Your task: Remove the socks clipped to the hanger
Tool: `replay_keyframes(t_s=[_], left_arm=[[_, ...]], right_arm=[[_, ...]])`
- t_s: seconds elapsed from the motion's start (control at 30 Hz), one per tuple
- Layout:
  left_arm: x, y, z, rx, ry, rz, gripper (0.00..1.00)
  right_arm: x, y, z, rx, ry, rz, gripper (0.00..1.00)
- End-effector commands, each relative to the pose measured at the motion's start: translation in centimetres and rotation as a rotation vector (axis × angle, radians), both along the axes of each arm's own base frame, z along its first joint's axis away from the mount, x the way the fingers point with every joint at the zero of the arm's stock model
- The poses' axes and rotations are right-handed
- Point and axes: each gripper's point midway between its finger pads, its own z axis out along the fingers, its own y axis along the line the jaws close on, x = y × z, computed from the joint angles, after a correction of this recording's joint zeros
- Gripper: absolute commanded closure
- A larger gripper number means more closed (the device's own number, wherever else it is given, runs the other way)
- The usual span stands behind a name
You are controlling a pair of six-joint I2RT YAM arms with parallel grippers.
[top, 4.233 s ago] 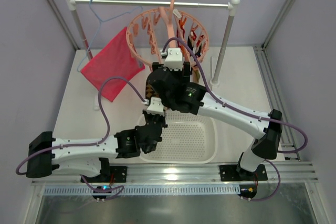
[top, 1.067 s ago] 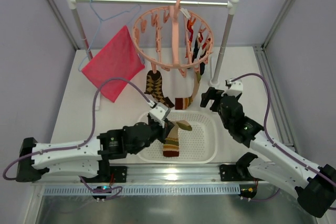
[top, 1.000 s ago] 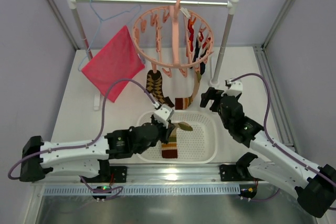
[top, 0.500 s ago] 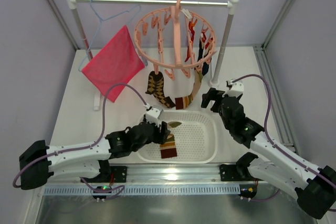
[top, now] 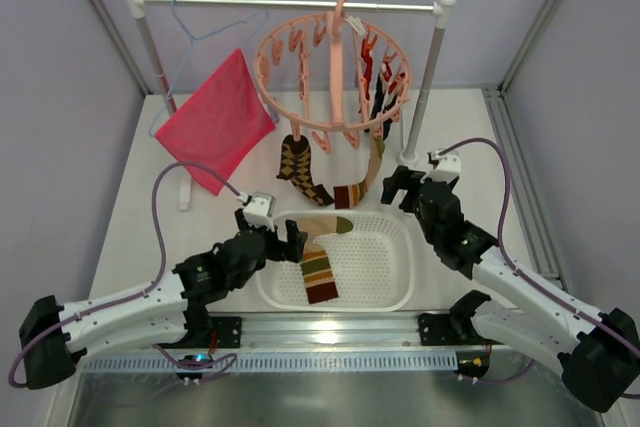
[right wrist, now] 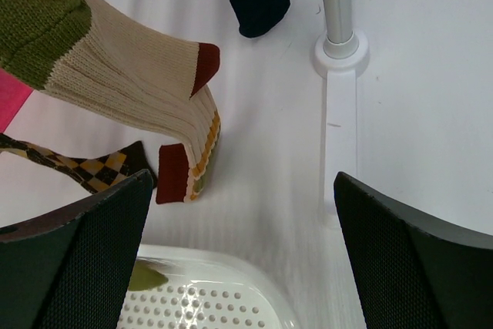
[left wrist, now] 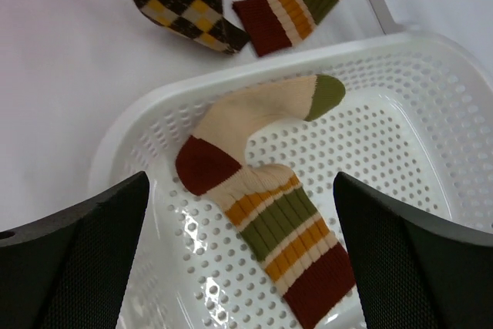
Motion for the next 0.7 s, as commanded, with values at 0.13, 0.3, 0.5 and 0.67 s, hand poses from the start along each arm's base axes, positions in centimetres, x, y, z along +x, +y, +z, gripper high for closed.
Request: replay_keyframes(t_s=[0.13, 0.3, 0.5, 0.67], left_arm=[[5.3, 3.3, 2.4, -0.076, -0.073, 0.166, 0.0], [8.5, 5.0, 6.2, -0.238, -0.191, 0.198, 0.0], [12.0, 6.3, 9.0, -0.327, -0.339, 0.156, 0.0], [12.6, 3.4, 10.2, -0.346, -0.414, -0.011, 0.0]], right_arm=[[0.4, 0.1, 1.0, 0.033, -0.042, 0.004, 0.0], [0.1, -0.4, 1.1, 0.036, -0.05, -0.002, 0.0], [0.0, -0.5, 1.3, 0.047, -0.068, 0.01, 0.0], [0.1, -0.2, 1.3, 0.052, -0.068, 0.027, 0.0]])
